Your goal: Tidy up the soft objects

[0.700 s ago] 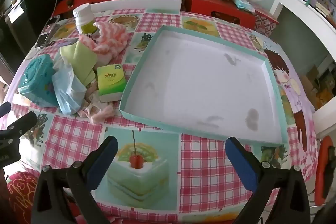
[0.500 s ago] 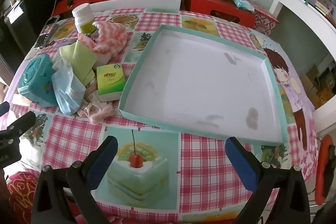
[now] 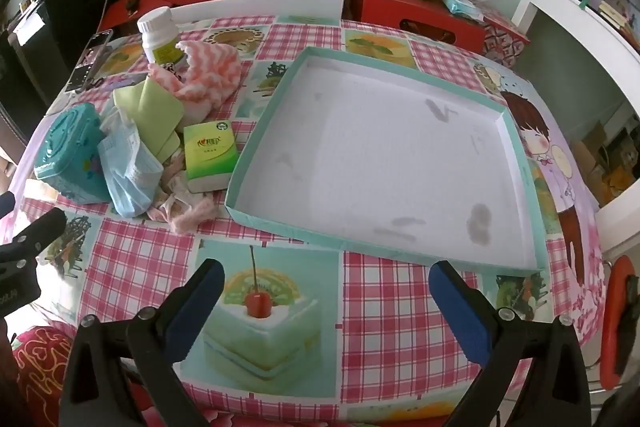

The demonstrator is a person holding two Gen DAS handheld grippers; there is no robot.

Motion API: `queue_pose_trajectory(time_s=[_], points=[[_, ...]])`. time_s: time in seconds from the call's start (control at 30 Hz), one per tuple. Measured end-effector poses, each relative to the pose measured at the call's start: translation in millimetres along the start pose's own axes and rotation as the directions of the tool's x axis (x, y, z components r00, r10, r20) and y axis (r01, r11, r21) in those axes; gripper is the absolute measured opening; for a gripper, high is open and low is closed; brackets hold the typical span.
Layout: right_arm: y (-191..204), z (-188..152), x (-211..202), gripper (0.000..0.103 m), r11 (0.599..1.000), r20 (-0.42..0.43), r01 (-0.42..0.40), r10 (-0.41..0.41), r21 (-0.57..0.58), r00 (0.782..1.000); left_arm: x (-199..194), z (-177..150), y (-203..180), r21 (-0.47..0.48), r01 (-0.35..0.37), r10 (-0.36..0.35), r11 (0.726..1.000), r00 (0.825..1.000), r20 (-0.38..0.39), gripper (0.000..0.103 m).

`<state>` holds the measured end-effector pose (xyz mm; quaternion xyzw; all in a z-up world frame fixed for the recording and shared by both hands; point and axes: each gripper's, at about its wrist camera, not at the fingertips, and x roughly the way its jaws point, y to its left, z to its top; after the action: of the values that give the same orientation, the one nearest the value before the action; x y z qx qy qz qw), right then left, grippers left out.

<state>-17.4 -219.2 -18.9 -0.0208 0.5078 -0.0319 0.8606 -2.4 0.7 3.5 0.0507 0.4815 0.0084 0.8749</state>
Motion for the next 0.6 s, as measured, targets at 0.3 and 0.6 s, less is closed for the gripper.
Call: queue_pose_trajectory(time_s=[0.3, 0.6], points=[[-0.9, 0.9, 0.2, 0.103, 1.0, -0.003, 0.001, -0.001, 0.001, 1.0, 0.0, -0.3, 0.2, -0.001, -0.007, 0.007, 1.0, 1.0, -0.001, 0.103], [0.1, 0.6, -0.4, 0.103, 1.0, -0.017, 0.01, -0.01, -0.009, 1.0, 0.0, -0.6, 1.7, 0.0, -0.007, 0.007, 1.0, 1.0, 0.0, 0.103]])
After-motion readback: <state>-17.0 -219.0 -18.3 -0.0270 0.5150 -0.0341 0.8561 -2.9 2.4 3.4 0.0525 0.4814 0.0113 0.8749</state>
